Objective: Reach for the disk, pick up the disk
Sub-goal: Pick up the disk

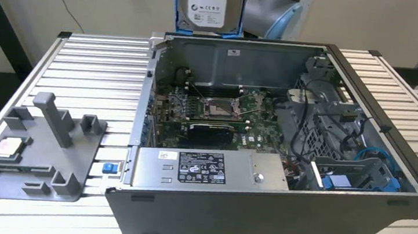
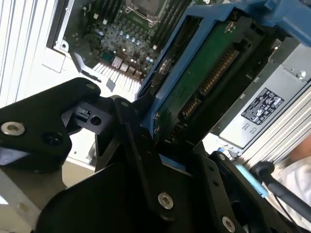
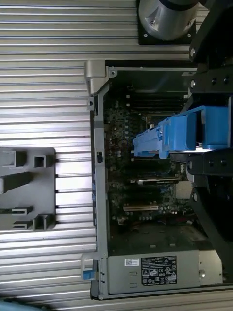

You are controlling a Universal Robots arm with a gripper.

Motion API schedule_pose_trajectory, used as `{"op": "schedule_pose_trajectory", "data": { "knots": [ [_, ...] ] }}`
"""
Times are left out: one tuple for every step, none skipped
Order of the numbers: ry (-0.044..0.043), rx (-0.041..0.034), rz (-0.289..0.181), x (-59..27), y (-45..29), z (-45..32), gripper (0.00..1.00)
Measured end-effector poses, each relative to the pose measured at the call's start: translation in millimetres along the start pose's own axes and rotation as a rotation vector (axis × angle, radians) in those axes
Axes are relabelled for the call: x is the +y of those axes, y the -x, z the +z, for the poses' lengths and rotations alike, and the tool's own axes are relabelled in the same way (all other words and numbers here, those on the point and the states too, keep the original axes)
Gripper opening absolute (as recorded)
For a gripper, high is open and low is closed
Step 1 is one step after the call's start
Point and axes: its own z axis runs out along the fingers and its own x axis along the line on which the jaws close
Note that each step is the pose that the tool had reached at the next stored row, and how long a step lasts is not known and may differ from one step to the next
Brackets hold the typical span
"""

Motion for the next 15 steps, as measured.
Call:
{"op": "schedule_pose_trajectory", "data": {
  "knots": [
    [0.0,0.0,0.0,-2.8,0.2,0.0,0.0],
    [0.0,0.0,0.0,-5.6,0.3,0.0,0.0],
    [-0.0001,-0.0001,0.0,-8.4,0.5,0.1,0.0],
    [0.0,0.0,0.0,-11.2,0.7,0.0,0.0],
    [0.0,0.0,0.0,-13.8,0.8,0.0,0.0],
    [0.0,0.0,0.0,-16.4,1.0,0.0,0.0],
    [0.0,0.0,0.0,-19.2,1.2,0.0,0.0],
    [0.0,-0.0001,0.0,-21.8,1.3,0.0,0.0],
    [0.0,-0.0001,0.0,-24.6,1.5,0.0,0.0],
    [0.0,0.0,0.0,-27.3,1.7,0.0,0.0],
    [0.0,0.0,0.0,-29.9,1.8,0.0,0.0],
    [0.0,0.0,0.0,-32.7,2.0,0.0,0.0],
    [0.0,0.0,0.0,-35.6,2.2,0.0,0.0],
    [0.0,0.0,0.0,-38.6,2.4,0.0,0.0],
    [0.0,-0.0001,0.0,-41.7,2.5,0.0,0.0]
  ]
}}
